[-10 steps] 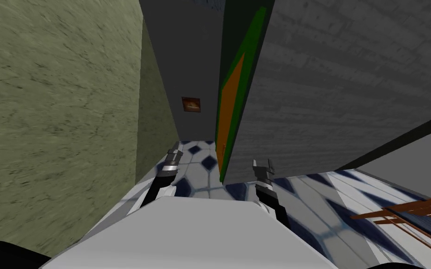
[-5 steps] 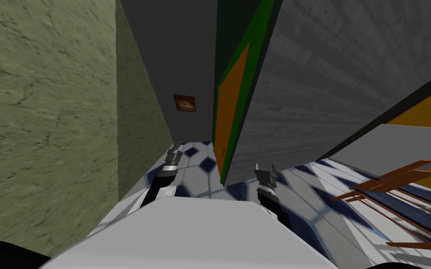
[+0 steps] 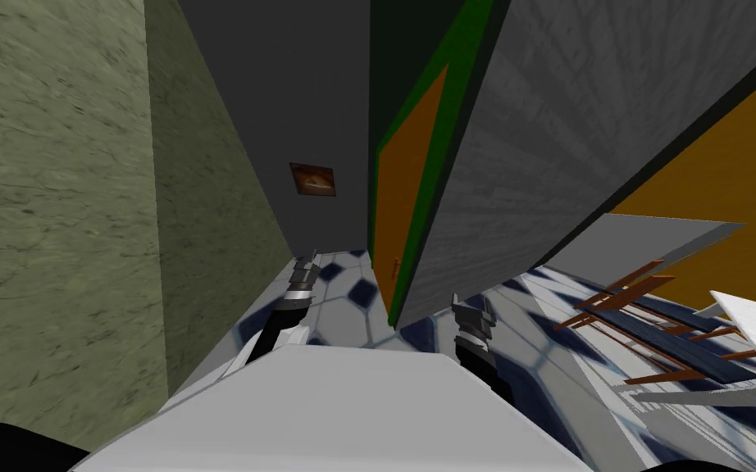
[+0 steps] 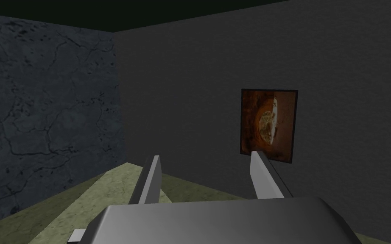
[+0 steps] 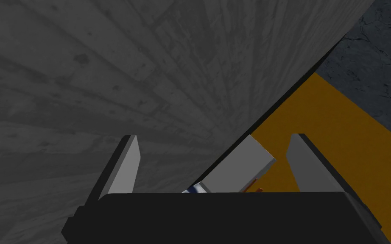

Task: Push the door open

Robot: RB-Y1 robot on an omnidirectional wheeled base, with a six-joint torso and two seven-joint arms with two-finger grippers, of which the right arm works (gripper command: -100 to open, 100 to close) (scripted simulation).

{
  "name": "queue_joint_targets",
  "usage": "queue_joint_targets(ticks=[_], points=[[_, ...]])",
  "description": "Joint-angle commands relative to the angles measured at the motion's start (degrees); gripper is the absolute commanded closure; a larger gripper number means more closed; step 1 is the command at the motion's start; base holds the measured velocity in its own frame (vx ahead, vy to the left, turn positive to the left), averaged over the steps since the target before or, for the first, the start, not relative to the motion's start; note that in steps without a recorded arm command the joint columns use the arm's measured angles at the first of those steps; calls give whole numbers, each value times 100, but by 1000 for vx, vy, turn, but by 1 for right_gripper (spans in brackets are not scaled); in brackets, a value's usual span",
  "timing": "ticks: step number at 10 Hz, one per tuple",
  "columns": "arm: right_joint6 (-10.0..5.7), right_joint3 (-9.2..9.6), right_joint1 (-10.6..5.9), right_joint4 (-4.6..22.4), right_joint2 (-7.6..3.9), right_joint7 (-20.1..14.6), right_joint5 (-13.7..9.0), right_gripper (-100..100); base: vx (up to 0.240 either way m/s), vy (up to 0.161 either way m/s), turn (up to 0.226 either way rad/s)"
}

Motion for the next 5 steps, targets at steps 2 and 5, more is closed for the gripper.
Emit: queue_joint_targets(ticks=[2, 5], points=[[-112, -25, 42, 141, -16, -105, -282, -100, 99, 151, -147], [-259, -43, 62, 345, -35, -235, -625, -100, 107, 102, -165]])
